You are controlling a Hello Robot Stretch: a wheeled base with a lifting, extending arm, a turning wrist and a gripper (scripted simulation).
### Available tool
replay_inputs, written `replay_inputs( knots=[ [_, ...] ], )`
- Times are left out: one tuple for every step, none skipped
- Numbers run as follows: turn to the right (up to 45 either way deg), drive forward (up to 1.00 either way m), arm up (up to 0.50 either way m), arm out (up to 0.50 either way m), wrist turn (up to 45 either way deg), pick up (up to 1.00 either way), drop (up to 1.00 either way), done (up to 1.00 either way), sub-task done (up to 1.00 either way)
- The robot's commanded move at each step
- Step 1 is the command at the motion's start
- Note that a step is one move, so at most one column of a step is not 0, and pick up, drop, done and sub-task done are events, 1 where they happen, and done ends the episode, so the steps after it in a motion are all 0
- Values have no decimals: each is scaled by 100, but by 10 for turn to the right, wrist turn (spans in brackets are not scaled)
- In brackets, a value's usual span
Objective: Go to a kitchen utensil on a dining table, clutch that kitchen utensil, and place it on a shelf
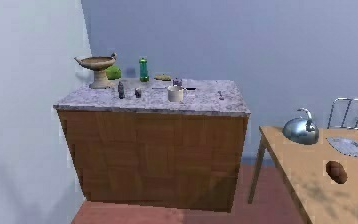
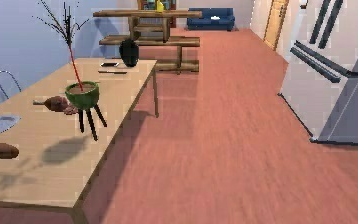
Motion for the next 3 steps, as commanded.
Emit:
replay_inputs(
  knots=[
    [60, 0, 0, 0, 0, 0, 0, 0, 0],
    [0, 60, 0, 0, 0, 0, 0, 0, 0],
    [-390, 0, 0, 0, 0, 0, 0, 0, 0]
  ],
)
